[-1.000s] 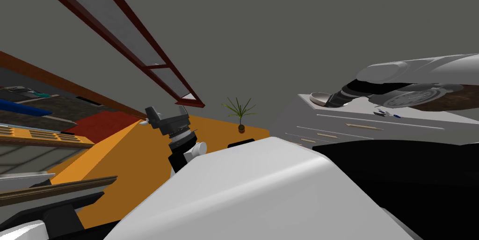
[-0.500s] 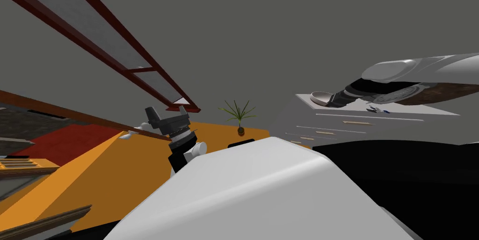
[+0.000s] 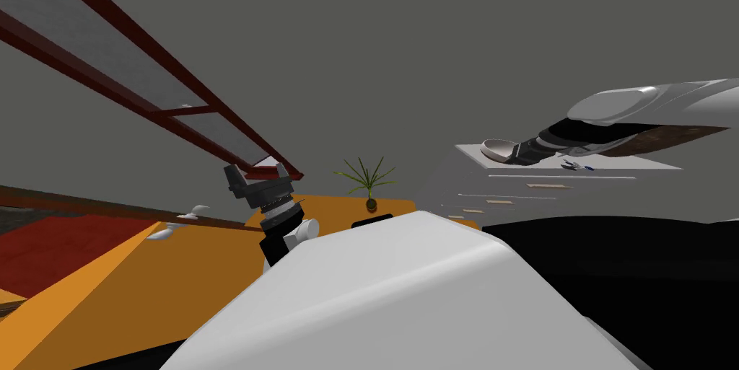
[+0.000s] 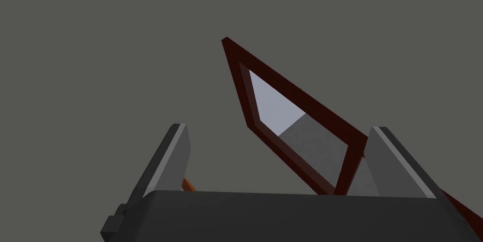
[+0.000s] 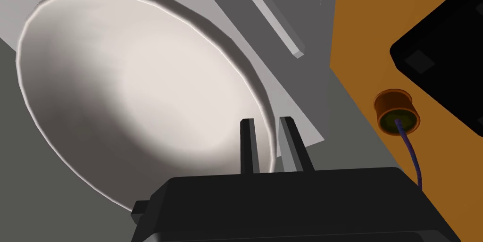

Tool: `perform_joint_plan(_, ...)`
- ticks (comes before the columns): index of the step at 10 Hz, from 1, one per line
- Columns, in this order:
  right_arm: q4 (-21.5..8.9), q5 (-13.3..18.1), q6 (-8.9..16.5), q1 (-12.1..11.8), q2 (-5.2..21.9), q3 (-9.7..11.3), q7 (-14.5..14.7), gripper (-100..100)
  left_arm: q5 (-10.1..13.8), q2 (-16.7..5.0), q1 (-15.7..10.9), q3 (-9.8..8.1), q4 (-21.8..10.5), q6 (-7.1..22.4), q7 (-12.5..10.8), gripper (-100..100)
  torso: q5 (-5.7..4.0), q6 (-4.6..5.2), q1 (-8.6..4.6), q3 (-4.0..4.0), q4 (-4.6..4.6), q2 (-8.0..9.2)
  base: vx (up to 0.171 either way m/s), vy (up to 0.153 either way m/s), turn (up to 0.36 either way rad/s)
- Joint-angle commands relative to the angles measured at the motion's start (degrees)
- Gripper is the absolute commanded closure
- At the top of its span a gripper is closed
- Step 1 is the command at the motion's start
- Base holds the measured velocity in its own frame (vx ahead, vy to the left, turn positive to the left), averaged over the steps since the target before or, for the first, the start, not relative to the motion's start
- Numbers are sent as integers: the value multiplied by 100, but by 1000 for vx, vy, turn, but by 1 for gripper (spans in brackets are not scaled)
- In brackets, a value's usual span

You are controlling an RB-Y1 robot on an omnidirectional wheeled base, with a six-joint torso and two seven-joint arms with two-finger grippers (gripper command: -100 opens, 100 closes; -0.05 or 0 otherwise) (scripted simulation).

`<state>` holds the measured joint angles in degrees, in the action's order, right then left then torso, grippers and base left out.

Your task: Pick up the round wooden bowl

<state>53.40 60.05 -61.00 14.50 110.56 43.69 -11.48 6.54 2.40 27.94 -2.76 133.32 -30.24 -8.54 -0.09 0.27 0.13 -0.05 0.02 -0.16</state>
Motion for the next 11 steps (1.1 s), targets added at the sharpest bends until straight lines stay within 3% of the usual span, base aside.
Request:
perform_joint_plan(1, -63, -39, -31, -7, -7, -21, 179, 100, 0, 0, 0, 0, 0, 0, 0, 0, 0, 0, 0, 0, 0, 0, 87, 34, -96)
perform_joint_plan(8, -489, -479, -170, -121, -24, -121, 1212, 100, 0, 0, -1, 0, 0, 0, 0, 0, 7, -7, 6, 5, 3, 10, 94, 51, -133)
perform_joint_plan(10, -480, -458, -165, -118, -27, -116, 1193, 100, 0, 0, -1, 0, 0, 0, 0, 0, 10, -11, 8, 3, 2, 6, 47, 28, -60)
perform_joint_plan(11, -487, -458, -171, -117, -29, -118, 1215, 0, 0, 0, -2, 0, 0, 0, 0, 0, 8, -12, -2, 14, 6, 25, 0, 0, 0)
